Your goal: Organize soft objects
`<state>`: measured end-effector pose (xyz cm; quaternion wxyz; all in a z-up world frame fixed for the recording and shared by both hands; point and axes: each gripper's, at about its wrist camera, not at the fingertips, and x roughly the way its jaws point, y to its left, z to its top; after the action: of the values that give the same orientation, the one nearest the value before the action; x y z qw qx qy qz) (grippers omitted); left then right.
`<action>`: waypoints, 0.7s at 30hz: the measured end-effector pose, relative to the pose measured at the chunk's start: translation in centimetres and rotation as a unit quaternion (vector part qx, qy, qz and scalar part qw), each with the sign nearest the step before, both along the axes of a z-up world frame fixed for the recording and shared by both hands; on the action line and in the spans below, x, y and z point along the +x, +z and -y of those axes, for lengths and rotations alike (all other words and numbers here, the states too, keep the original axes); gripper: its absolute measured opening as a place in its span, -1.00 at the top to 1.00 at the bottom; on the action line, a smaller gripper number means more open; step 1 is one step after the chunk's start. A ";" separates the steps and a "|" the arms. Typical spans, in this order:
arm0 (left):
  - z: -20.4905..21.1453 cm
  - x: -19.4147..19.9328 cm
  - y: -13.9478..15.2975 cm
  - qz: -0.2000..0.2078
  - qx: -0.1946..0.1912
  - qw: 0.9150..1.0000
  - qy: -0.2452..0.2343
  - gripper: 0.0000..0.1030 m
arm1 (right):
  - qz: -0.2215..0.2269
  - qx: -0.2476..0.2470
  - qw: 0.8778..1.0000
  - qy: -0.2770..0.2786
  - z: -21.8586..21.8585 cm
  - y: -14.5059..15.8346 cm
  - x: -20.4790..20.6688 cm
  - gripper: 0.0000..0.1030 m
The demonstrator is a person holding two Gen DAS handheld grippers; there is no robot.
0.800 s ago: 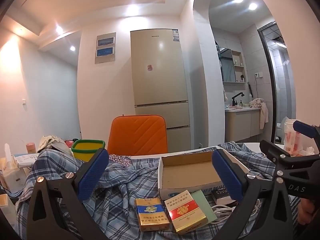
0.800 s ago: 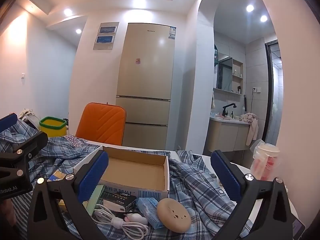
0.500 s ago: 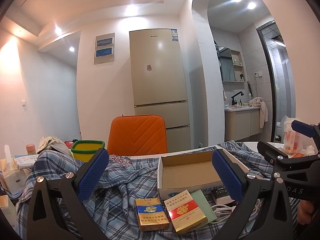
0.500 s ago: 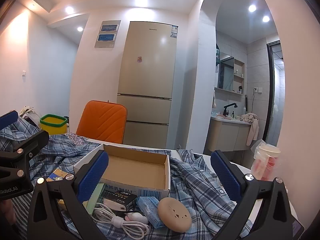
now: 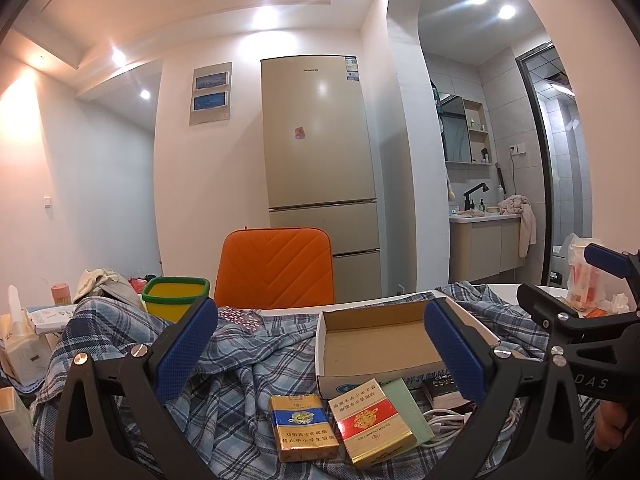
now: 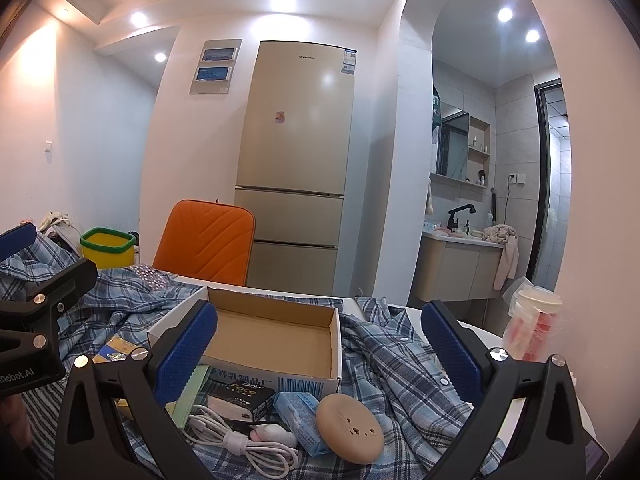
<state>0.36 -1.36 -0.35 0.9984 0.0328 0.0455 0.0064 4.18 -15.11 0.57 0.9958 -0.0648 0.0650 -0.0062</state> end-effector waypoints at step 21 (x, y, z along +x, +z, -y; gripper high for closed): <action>-0.2 0.1 -0.1 -0.003 -0.001 1.000 0.001 -0.99 | -0.001 0.000 1.000 0.000 0.0 0.0 0.0 -1.00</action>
<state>0.47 -1.18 -0.43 0.9983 0.0318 0.0483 0.0077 4.20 -15.14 0.62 0.9957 -0.0649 0.0665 -0.0062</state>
